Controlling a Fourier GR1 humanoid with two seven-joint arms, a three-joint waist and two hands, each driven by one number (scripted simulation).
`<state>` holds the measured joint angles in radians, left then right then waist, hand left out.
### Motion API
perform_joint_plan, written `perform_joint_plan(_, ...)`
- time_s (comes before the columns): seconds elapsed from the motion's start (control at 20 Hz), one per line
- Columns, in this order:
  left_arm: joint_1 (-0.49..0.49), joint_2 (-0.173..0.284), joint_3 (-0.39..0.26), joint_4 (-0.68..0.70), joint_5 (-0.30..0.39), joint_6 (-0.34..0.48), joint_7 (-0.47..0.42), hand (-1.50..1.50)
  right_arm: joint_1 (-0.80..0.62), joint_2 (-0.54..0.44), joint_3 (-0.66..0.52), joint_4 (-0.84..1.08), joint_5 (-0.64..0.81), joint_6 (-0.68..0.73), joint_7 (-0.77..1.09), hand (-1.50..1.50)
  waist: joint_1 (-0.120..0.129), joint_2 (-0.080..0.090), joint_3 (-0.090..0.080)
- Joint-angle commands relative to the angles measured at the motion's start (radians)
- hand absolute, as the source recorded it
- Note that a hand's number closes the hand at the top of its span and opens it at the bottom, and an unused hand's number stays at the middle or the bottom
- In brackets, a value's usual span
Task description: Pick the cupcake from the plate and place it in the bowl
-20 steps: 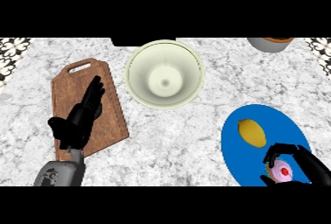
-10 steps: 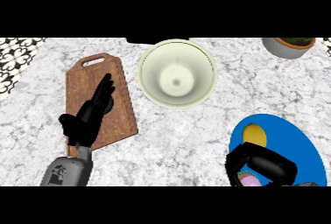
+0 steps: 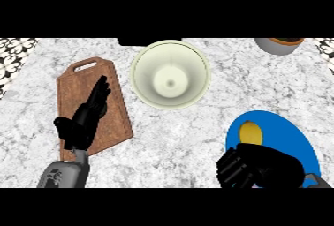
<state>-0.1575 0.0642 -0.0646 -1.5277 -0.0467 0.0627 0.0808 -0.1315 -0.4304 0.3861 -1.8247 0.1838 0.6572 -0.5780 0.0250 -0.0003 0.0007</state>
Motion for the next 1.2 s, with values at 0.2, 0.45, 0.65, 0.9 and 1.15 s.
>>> perform_joint_plan(0.2, 0.003, 0.043, 0.061, 0.031, 0.045, -0.045, -0.021, 0.0, -0.205, -0.078, -0.183, -0.138, -0.35, 0.138, 0.141, 1.5, -0.021, 0.001, -0.002)
perform_joint_plan(0.45, 0.007, 0.017, 0.056, 0.034, 0.019, -0.013, -0.05, 0.0, -0.327, -0.076, -0.229, -0.221, -0.563, 0.081, 0.466, 1.5, -0.024, -0.001, -0.002)
perform_joint_plan(0.65, 0.051, 0.009, 0.005, -0.051, -0.012, -0.007, 0.012, 0.0, -0.553, 0.007, -0.18, -0.096, -0.608, -0.025, 0.647, 1.5, -0.01, -0.001, -0.002)
perform_joint_plan(0.9, 0.035, -0.007, 0.011, -0.034, -0.014, -0.001, -0.015, 0.0, -0.671, 0.072, -0.201, 0.011, -0.526, -0.048, 0.69, 1.5, -0.014, 0.0, -0.001)
perform_joint_plan(1.15, -0.018, -0.015, 0.021, -0.011, 0.002, -0.004, 0.021, 0.0, -0.737, 0.13, -0.155, 0.124, -0.244, -0.1, 0.619, 1.5, -0.004, 0.004, -0.001)
